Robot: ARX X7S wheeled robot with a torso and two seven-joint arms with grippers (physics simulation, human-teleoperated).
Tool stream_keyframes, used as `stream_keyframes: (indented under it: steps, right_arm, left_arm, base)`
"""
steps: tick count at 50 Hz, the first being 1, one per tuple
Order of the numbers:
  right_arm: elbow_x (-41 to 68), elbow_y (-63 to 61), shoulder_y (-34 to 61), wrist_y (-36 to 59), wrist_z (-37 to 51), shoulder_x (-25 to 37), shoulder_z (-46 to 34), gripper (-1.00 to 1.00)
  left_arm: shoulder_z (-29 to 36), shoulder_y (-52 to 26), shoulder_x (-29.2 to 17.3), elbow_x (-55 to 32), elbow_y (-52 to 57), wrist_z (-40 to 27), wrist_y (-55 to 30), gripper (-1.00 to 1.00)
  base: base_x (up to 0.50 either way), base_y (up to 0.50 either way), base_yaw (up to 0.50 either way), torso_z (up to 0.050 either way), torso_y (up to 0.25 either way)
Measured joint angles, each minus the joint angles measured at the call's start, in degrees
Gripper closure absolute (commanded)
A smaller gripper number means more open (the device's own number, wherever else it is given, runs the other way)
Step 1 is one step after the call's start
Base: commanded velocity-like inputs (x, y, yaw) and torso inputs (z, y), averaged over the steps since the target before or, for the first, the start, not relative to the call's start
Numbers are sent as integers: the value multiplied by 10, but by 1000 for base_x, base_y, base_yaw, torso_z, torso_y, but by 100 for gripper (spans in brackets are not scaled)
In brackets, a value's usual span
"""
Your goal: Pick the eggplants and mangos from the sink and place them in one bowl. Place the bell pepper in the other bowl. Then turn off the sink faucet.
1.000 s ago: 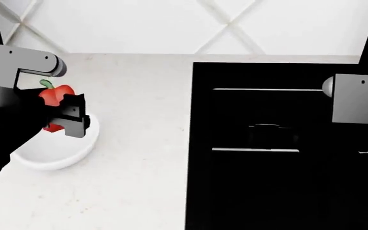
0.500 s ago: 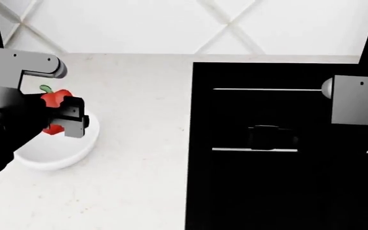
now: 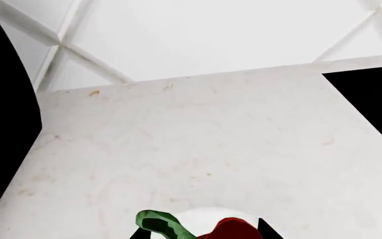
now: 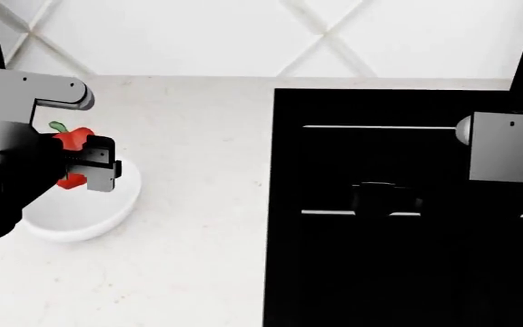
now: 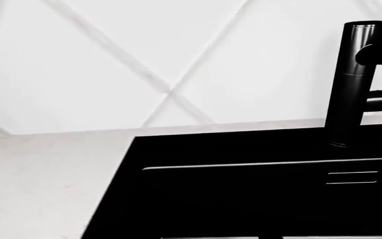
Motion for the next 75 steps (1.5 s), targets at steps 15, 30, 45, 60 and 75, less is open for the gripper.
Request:
stream_keyframes:
  steps: [15,30,45,60,75]
  right_arm:
    - [-4,11,7,-3,-4,-4,-5,-100]
    - [-2,14,5,-5,-4,-5,-6,-100]
    - [0,8,3,-6,-3,-3,-5,-100]
    - [0,9,4,-10,-5,-4,-6,-100]
    - [-16,19,13,-21,-10,-8,-18,-100]
  left_arm:
    - [3,11,19,-1,-47,17,-7,100]
    - [1,19,29,-8,-73,22,-12,-100]
    - [-4,20,25,-10,-68,15,-5,-100]
    - [-27,4,-35,-8,53,-46,22,-100]
    - [-51,-2,-142,5,260,-148,58,-100]
  base:
    - [0,0,0,0,1]
    - [0,0,0,0,0]
    - [0,0,0,0,0]
    - [0,0,0,0,0]
    - [0,0,0,0,0]
